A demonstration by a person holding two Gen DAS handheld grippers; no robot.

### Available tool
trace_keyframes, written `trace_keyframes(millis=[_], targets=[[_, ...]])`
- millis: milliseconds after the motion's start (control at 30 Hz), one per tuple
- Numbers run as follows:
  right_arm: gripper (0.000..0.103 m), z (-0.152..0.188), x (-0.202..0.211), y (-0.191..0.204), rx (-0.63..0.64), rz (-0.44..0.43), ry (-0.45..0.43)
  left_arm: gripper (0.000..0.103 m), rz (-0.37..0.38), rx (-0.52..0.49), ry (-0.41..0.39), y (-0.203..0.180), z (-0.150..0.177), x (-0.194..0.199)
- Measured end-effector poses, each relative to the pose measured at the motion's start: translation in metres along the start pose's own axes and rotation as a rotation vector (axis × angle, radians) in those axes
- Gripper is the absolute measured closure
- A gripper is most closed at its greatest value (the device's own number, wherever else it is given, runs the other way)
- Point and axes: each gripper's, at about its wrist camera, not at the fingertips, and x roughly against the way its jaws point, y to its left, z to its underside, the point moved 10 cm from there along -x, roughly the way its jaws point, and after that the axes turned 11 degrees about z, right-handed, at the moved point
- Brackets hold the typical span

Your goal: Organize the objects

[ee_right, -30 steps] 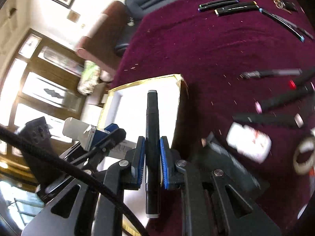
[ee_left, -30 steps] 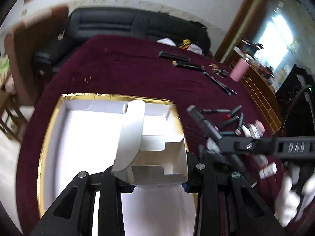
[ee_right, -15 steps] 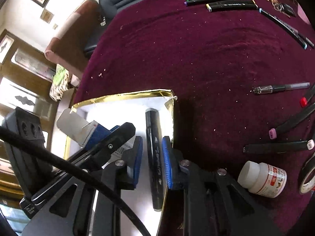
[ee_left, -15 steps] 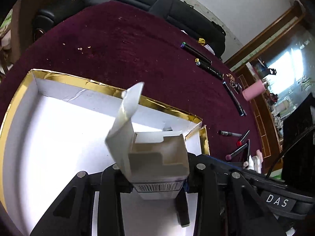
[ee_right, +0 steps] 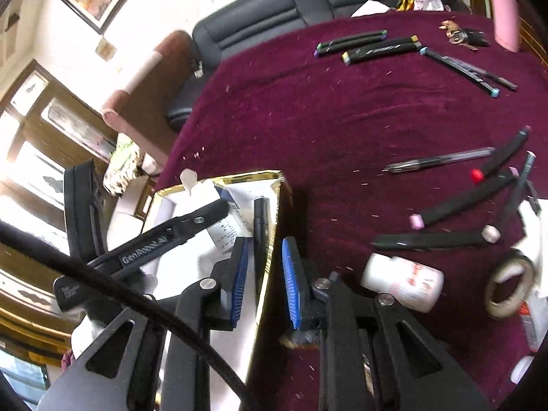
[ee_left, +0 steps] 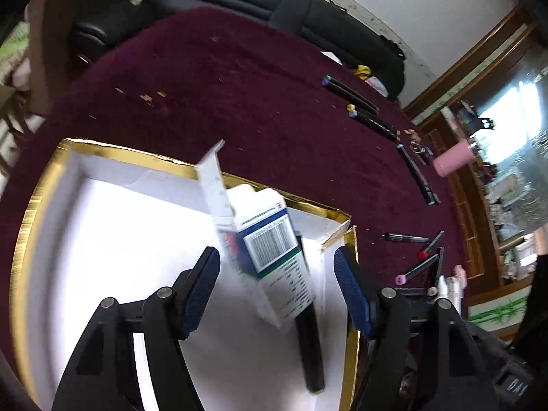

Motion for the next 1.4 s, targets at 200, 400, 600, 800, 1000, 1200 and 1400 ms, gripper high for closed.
trace_keyframes(millis=[200,400,600,800,1000,1200,1400], targets=[[0.060,0.010,0.070,-0.080,-0.022,0.063,-0.125,0.040,0.071,-0.097,-0.071,-0.063,0.027,0.053],[0.059,0.038,0.101,-0.166,-0.147,0.113,-0.149,0.040,0.147,-0.291,0.058,-0.145,0.103,0.021],[0.059,0.064,0.100,-0.198,-0.200,0.086,-0.132,0.040,0.125,-0.168,0.138,-0.159,0.165,-0.025],[0.059,0.070,0.097,-0.196,-0.182,0.020,-0.125,0.040,-0.039,-0.083,0.071,-0.146,0.163,-0.043],[0.059,0.080,0.096,-0.196,-0.152,0.006,-0.131,0.040,-0.125,-0.060,0.081,-0.147,0.157,-0.075],[0.059,0.082,0.098,-0.200,-0.147,0.008,-0.138,0.051,-0.109,-0.174,0.047,-0.162,0.152,-0.096],[0.059,0.080,0.096,-0.196,-0.133,0.010,-0.136,0.103,0.068,-0.167,0.067,-0.161,0.152,-0.087]])
